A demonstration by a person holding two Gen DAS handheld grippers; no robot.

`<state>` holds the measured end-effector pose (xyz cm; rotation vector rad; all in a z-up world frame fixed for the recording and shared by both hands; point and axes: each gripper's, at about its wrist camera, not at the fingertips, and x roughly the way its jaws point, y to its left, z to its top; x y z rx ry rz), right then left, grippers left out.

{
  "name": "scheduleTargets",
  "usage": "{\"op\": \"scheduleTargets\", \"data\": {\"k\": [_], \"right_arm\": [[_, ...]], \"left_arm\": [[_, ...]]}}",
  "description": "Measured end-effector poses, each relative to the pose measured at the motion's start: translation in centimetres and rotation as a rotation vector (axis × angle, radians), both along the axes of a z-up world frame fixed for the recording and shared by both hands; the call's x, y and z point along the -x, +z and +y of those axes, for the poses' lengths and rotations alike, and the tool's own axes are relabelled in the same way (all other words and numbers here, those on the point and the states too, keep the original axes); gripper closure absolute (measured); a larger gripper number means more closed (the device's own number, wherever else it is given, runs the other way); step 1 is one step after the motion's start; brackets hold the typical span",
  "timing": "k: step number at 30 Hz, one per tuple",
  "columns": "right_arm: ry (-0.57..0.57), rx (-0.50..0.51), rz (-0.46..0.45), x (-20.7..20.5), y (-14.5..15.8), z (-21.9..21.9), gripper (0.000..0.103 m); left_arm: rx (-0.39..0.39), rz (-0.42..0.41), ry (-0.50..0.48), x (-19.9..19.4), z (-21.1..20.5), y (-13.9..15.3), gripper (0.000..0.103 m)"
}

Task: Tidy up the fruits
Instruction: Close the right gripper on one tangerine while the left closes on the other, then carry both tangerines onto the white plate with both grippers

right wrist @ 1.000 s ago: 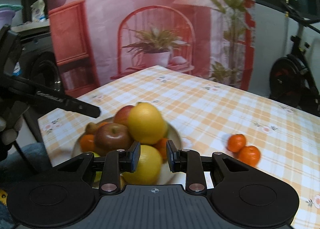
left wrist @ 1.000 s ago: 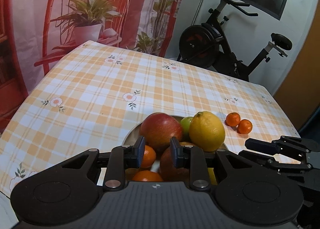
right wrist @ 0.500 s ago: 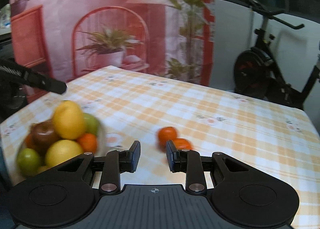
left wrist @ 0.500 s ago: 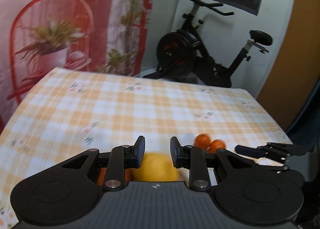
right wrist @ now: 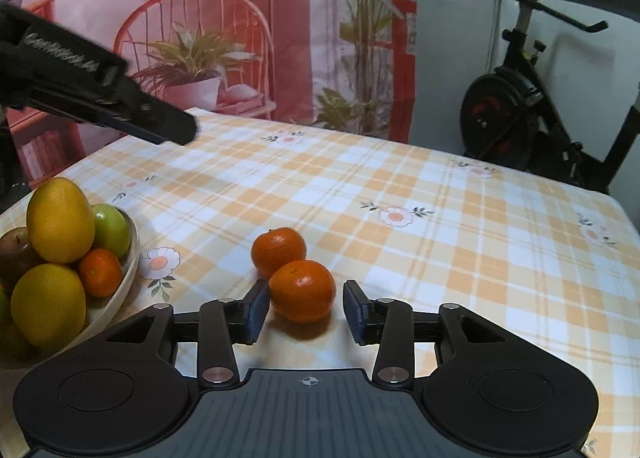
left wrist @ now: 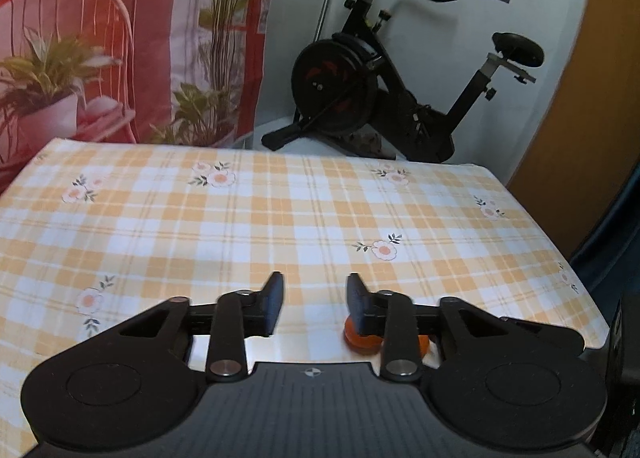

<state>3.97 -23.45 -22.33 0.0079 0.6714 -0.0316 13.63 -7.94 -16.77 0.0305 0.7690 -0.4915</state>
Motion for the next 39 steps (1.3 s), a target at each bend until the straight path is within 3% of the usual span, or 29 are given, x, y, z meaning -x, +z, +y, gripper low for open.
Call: {"op": "scheduleTargets", "data": {"k": [9, 19, 29, 39], "right_arm": [[0.019, -0.046, -0.001, -0.5, -0.6, -0.7, 0.067], [-0.027, -0.066, -0.029, 1.6, -0.1, -1.9, 0.067], [-0.125, -0.075, -0.074, 4.3, 1.0, -3.8, 0.067], [-0.141, -0.091, -0.081, 4.9, 1.1, -4.1, 0.067]], "left_arm": [[-0.019, 0.052, -0.001, -1.8, -1.6, -1.4, 0.062], [-0.018, 0.081, -0.087, -1.6, -4.7, -3.1, 0.059], [-0.076, 0.117, -0.143, -1.4, -7.0, -5.2, 0.058], [-0.131, 0.137, -0.142, -1.4, -7.6, -6.6, 0.061]]}}
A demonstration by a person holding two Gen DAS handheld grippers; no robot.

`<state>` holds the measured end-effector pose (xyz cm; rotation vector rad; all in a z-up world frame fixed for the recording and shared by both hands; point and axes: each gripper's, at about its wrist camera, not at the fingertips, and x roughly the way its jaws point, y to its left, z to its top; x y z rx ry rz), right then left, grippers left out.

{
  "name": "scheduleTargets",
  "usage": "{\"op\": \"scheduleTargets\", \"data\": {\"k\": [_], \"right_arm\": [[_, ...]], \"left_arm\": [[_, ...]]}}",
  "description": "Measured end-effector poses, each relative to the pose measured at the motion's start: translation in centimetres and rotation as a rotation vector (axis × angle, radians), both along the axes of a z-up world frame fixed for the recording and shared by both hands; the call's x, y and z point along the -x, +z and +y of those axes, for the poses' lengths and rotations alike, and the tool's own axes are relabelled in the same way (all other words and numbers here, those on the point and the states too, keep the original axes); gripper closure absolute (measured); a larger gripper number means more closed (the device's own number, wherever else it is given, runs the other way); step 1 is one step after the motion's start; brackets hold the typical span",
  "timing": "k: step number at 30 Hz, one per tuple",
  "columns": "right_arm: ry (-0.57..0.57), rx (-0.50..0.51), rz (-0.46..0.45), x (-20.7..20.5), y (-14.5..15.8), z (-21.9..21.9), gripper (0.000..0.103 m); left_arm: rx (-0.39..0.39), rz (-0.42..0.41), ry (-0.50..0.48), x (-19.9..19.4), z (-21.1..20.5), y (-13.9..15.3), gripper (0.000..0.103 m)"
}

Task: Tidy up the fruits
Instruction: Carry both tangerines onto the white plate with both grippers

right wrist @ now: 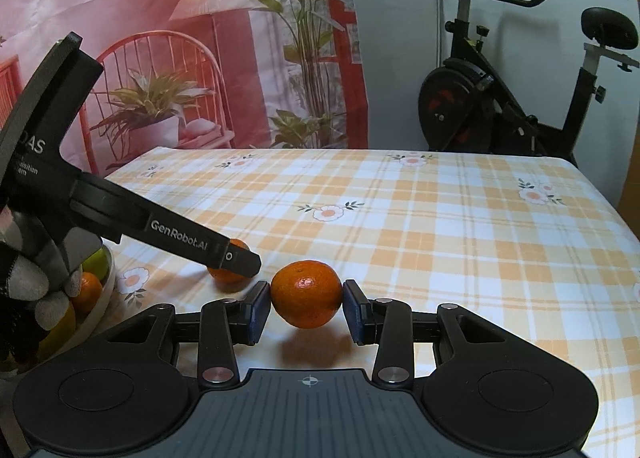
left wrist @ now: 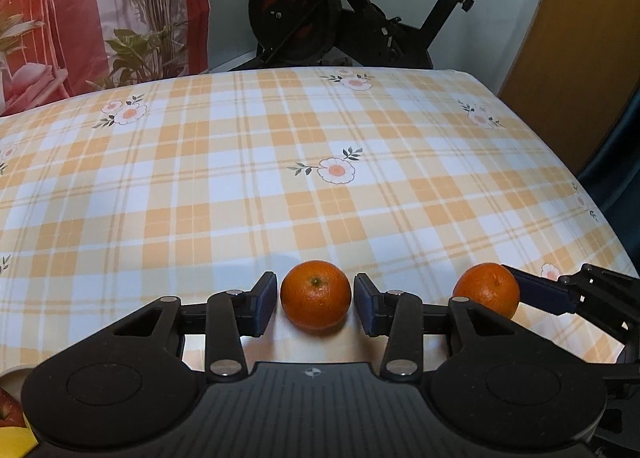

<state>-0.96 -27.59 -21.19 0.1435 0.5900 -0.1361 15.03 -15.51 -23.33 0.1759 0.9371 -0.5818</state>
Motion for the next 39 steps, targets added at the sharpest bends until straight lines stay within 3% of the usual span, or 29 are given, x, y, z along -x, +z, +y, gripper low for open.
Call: {"op": "scheduleTargets", "data": {"k": [7, 16, 28, 39], "right_arm": [[0.002, -0.005, -0.005, 0.1, 0.1, 0.2, 0.067], [0.022, -0.032, -0.026, 0.6, 1.2, 1.6, 0.067], [0.144, -0.038, -0.033, 0.7, 3.1, 7.1, 0.067], [0.297, -0.003, -0.004, -0.4, 4.2, 13.7, 0.067]], "left_arm": [[0.008, -0.006, -0.014, 0.6, 0.4, 0.6, 0.063], [0.045, -0.055, -0.016, 2.9, 2.8, 3.8, 0.063], [0.12, -0.132, 0.065, 6.8, 12.8, 9.0, 0.063], [0.118, -0.151, 0.179, 8.3, 20.8, 9.3, 0.063]]}}
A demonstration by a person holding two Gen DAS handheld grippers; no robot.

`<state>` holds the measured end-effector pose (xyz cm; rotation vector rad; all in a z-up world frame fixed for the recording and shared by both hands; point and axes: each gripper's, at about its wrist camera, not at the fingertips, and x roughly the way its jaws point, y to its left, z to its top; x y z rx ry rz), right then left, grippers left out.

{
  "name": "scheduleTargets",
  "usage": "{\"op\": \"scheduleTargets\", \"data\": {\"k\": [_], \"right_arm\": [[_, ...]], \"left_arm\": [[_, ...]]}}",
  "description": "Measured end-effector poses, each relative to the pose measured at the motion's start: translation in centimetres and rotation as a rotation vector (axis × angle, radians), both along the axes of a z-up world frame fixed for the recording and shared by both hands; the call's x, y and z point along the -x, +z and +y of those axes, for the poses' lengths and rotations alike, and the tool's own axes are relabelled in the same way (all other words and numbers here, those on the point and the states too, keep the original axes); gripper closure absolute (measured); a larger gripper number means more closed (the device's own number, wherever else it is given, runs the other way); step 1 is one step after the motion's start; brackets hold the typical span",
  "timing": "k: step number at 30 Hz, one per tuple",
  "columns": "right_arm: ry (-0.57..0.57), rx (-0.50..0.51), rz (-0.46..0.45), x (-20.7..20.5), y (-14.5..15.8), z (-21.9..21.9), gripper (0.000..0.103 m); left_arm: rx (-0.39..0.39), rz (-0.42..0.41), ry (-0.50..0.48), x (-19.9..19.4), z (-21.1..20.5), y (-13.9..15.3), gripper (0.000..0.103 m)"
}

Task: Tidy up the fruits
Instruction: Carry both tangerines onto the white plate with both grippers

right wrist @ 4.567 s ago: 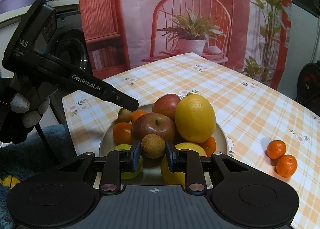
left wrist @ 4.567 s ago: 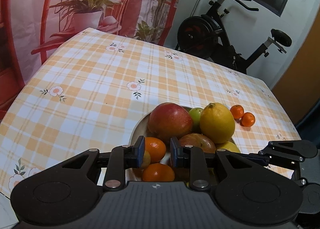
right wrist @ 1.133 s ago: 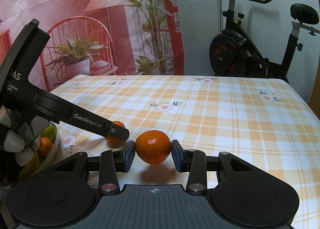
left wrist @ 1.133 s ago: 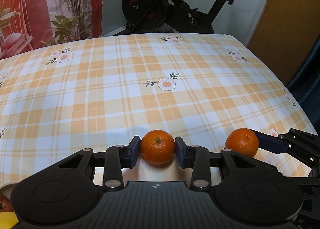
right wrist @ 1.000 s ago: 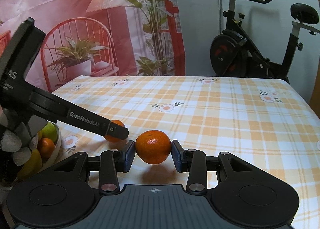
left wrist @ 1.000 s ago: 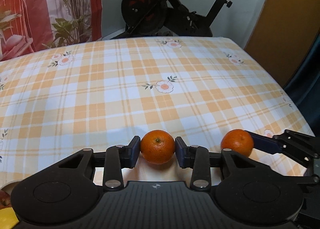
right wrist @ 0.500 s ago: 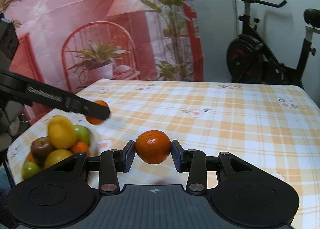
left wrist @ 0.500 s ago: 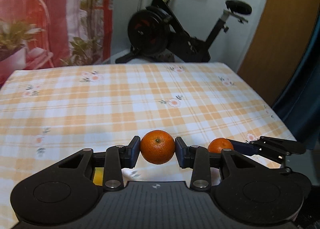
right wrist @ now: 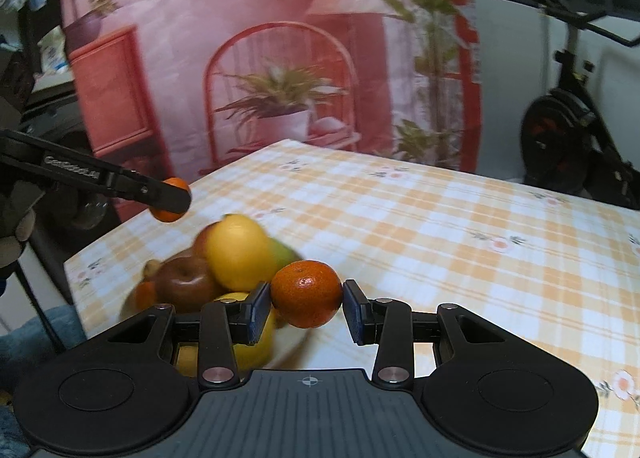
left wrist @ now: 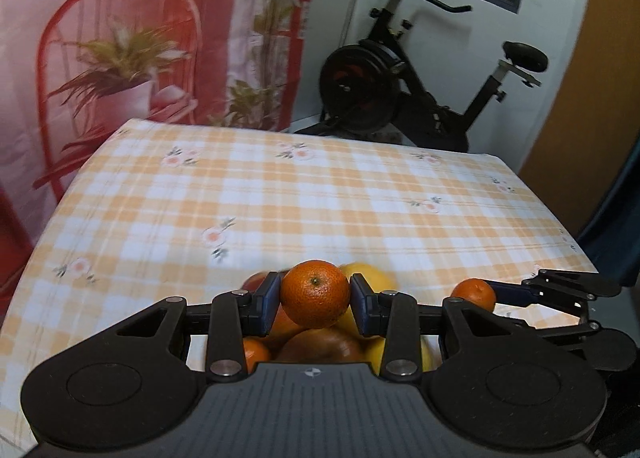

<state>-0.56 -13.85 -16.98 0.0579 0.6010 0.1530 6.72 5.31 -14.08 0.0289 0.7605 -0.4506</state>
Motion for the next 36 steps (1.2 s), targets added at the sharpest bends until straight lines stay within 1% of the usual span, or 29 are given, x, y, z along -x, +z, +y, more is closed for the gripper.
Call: {"op": "scheduleTargets", "data": {"k": [8, 15, 19, 26, 30, 36], "right_arm": [[0.11, 0.031, 0.044, -0.8, 0.2, 4.6, 0.067], [0.166, 0.048, 0.082, -1.6, -0.3, 7.3, 0.067], [0.178, 0.048, 0.094, -1.9, -0.7, 8.0, 0.067], [0.215, 0.078, 0.105, -2.3, -0.7, 9.0, 0.067], [0.216, 0.099, 0.099, -2.4, -0.8, 9.2, 0.066], [0.211, 0.101, 0.096, -2.2, -0.8, 8.9, 0.066]], "left_arm": [[0.026, 0.035, 0.019, 0.1, 2.9, -1.3, 0.063], [0.014, 0.069, 0.019, -0.2, 4.2, -3.2, 0.063], [0.013, 0.073, 0.027, -0.5, 4.6, -3.7, 0.063], [0.011, 0.071, 0.022, -1.2, 4.5, -4.0, 0.063], [0.002, 0.072, 0.013, -1.4, 4.1, -4.2, 0.063], [-0.007, 0.083, 0.007, -1.8, 3.8, -4.5, 0.063]]}}
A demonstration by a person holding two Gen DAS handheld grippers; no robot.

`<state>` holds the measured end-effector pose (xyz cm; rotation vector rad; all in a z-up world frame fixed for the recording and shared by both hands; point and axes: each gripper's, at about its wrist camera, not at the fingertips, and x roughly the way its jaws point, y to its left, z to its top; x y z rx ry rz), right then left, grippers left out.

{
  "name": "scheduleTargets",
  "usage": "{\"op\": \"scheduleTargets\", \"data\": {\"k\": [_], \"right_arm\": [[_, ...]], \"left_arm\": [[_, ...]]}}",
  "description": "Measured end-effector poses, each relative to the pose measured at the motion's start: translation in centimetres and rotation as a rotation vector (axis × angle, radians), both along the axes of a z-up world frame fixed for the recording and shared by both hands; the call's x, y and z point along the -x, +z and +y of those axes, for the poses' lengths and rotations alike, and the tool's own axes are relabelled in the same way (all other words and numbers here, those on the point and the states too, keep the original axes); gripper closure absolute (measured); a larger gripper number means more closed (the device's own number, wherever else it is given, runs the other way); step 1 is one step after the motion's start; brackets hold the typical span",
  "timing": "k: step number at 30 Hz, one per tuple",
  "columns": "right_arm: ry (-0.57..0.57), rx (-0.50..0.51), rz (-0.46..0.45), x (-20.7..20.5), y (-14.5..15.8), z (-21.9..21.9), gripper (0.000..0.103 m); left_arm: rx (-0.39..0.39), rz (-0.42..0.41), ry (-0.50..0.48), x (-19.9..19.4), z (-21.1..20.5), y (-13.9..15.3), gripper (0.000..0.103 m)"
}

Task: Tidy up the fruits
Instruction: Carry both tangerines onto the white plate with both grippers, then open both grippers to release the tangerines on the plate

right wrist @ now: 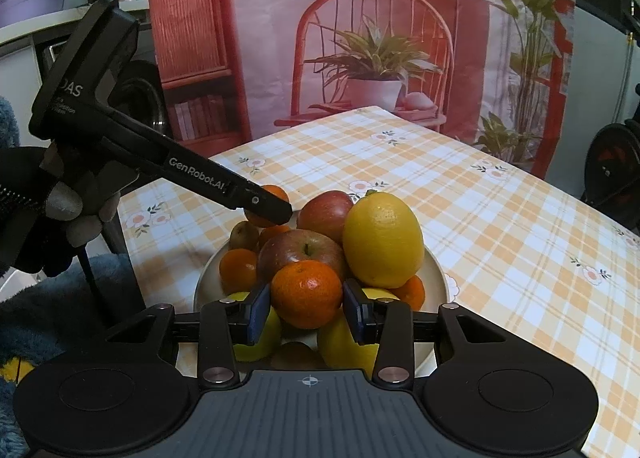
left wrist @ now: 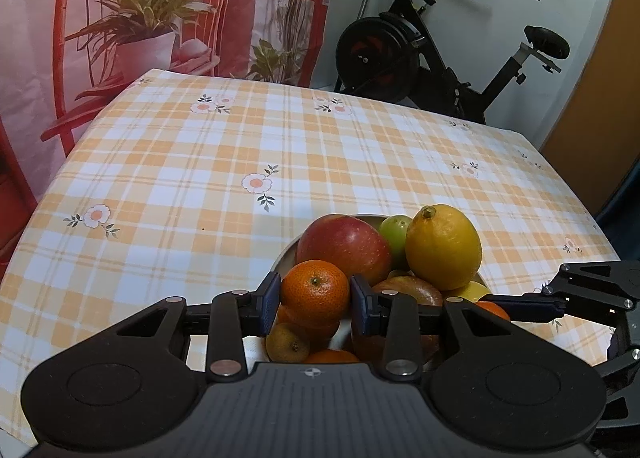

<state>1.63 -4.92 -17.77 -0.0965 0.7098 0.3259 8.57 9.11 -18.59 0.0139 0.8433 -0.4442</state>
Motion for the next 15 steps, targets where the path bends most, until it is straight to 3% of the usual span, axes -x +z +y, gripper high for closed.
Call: {"op": "scheduleTargets", "data": {"k": [15], "right_arm": [[0.006, 0.008, -0.004, 0.15, -0.05, 0.25, 0.065]], "left_arm": [[0.012, 0.004, 0.001, -0.29, 0.02, -0.12, 0.061]]}}
